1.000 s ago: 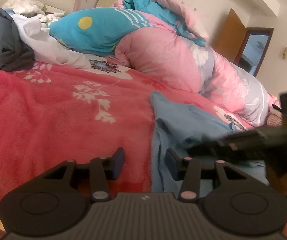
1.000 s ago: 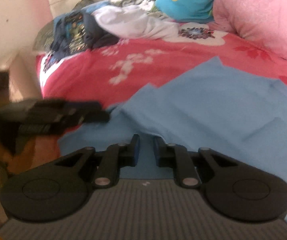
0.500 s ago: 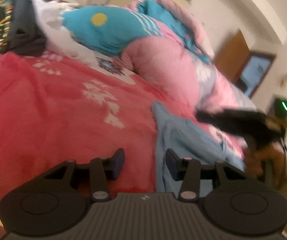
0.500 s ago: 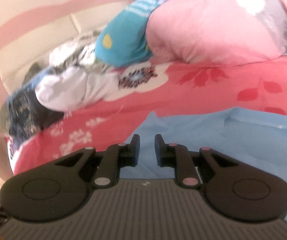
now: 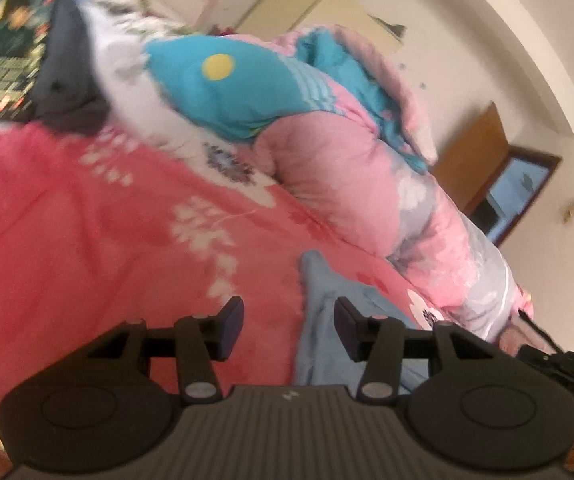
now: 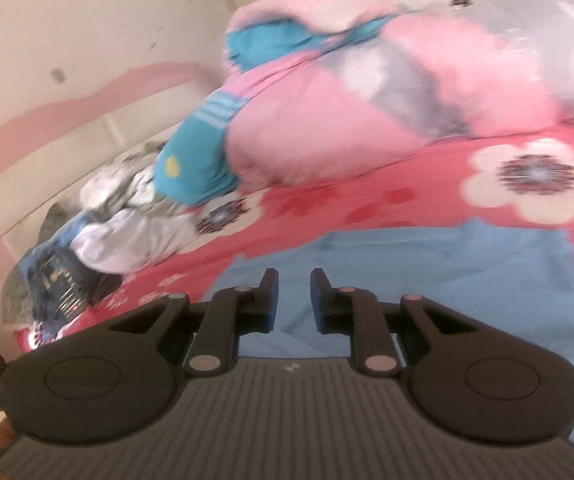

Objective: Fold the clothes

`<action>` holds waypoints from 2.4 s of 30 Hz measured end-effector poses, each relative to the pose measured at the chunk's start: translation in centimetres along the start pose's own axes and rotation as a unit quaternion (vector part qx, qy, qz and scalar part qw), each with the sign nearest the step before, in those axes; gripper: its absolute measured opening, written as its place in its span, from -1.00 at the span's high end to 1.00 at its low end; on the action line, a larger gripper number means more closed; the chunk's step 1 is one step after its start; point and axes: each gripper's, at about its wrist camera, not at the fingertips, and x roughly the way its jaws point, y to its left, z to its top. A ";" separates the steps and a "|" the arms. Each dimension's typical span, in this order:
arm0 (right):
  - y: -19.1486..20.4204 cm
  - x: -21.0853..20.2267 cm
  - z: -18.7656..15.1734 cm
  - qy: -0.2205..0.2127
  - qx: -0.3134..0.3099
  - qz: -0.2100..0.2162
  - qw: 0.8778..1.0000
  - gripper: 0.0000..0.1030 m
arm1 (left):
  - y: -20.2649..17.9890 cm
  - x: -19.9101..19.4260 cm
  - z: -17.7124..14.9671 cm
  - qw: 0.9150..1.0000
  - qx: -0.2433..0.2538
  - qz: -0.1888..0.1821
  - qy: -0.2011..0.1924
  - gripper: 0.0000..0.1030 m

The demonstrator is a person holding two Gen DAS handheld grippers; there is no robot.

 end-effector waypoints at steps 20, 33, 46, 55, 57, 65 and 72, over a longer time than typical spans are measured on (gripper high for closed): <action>-12.2 -8.8 -2.5 -0.052 0.121 -0.118 0.984 0.66 | -10.5 15.1 -0.6 0.945 0.292 0.019 0.144 0.04; -13.7 -6.5 -3.1 -0.044 0.128 -0.134 0.982 0.66 | -9.4 16.7 -0.1 0.946 0.285 0.009 0.152 0.38; -14.3 -8.1 -2.4 -0.059 0.120 -0.159 0.978 0.66 | -8.1 16.0 0.8 0.961 0.242 0.011 0.129 0.88; -18.6 -8.2 -2.4 0.005 0.106 -0.172 0.979 0.51 | -7.7 15.1 1.4 0.968 0.225 0.024 0.104 0.90; -19.5 -8.7 -2.7 0.005 0.106 -0.184 0.977 0.50 | -7.6 15.3 1.3 0.969 0.224 0.027 0.104 0.90; -22.8 -9.7 -4.1 0.012 0.248 -0.095 0.964 0.49 | -7.9 15.3 1.1 0.968 0.234 0.035 0.089 0.90; -23.6 -8.2 -4.0 0.024 0.302 -0.071 0.950 0.49 | -8.0 14.8 1.0 0.967 0.242 0.028 0.072 0.89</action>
